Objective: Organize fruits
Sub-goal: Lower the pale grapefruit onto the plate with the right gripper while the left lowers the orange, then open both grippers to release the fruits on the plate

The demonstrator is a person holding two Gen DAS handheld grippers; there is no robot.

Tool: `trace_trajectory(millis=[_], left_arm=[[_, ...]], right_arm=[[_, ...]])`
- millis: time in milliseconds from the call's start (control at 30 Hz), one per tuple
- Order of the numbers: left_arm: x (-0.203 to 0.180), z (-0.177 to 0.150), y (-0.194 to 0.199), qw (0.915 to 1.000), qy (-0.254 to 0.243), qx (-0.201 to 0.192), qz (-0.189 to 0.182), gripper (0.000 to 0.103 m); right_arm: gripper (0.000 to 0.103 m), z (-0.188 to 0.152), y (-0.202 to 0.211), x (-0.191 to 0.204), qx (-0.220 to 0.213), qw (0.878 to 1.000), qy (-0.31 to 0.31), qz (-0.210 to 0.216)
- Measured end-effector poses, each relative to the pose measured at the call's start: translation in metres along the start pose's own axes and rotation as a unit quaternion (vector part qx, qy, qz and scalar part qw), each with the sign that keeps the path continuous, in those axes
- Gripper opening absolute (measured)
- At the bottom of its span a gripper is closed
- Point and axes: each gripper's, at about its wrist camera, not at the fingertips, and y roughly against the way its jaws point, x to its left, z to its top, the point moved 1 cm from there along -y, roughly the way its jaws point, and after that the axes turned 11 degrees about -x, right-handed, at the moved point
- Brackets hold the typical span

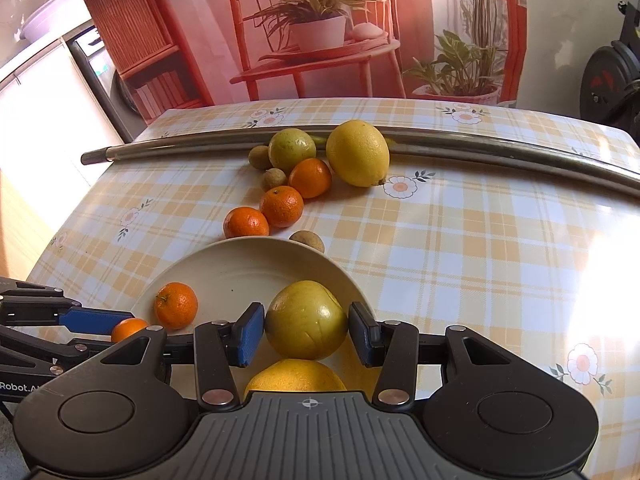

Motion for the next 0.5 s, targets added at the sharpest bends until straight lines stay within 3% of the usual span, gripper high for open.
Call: trace_trajectory(millis=[500], left_arm=[[0.0016,-0.0012,-0.0072,0.9999,-0.007,0.002,0.011,0.041]], right_arm=[[0.043,-0.0048,0.0058,-0.0022,0.009,1.000,-0.013,-0.026]])
